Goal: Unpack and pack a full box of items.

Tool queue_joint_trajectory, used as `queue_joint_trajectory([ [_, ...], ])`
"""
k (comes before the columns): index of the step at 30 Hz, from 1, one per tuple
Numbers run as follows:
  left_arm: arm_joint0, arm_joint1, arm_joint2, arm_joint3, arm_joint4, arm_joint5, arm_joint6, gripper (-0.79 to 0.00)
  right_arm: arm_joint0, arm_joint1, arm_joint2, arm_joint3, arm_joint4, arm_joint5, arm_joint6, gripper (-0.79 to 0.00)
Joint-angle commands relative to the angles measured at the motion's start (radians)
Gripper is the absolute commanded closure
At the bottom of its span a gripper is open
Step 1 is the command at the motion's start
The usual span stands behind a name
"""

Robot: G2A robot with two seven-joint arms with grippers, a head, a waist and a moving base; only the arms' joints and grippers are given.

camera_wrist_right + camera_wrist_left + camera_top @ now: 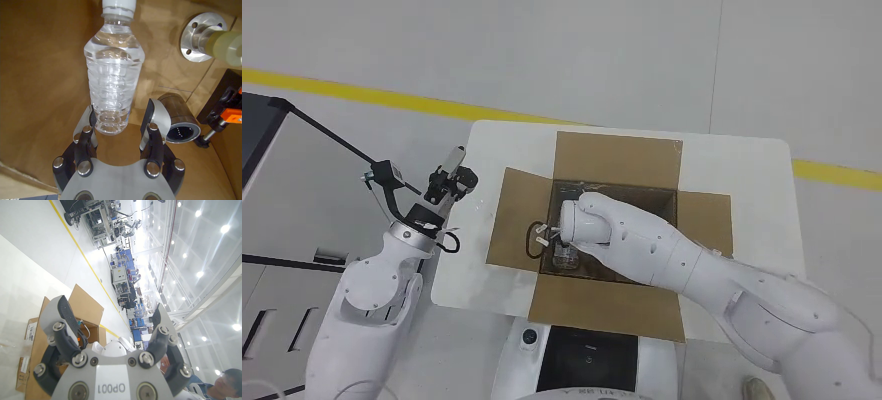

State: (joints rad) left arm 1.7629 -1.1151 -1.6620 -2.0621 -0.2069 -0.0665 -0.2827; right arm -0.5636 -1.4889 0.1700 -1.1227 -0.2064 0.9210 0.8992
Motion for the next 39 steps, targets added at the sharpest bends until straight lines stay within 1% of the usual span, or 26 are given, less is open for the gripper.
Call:
queue_joint_trajectory([
  [1, 0.0, 0.0, 0.0, 0.0, 0.0, 0.0, 0.0, -0.785, 0.001, -0.014, 0.0, 0.019, -0.018, -0.01, 0.011, -0.496],
  [14, 0.0, 0.0, 0.0, 0.0, 0.0, 0.0, 0.0, -0.785, -0.007, -0.104, 0.0, 0.166, -0.093, -0.071, 0.071, -0.486],
  [17, 0.0, 0.0, 0.0, 0.0, 0.0, 0.0, 0.0, -0.785, -0.007, -0.122, 0.0, 0.198, -0.107, -0.08, 0.08, -0.508],
  [25, 0.0, 0.0, 0.0, 0.0, 0.0, 0.0, 0.0, -0.785, -0.012, -0.159, 0.0, 0.257, -0.126, -0.087, 0.088, -0.505],
  [27, 0.0, 0.0, 0.0, 0.0, 0.0, 0.0, 0.0, -0.785, -0.015, -0.165, 0.0, 0.266, -0.124, -0.083, 0.083, -0.542],
  [28, 0.0, 0.0, 0.0, 0.0, 0.0, 0.0, 0.0, -0.785, -0.016, -0.168, 0.0, 0.268, -0.12, -0.079, 0.079, -0.619],
  [30, 0.0, 0.0, 0.0, 0.0, 0.0, 0.0, 0.0, -0.785, -0.017, -0.17, 0.0, 0.27, -0.118, -0.075, 0.076, -0.659],
  [39, 0.0, 0.0, 0.0, 0.0, 0.0, 0.0, 0.0, -0.785, -0.017, -0.17, 0.0, 0.27, -0.118, -0.075, 0.076, -0.659],
])
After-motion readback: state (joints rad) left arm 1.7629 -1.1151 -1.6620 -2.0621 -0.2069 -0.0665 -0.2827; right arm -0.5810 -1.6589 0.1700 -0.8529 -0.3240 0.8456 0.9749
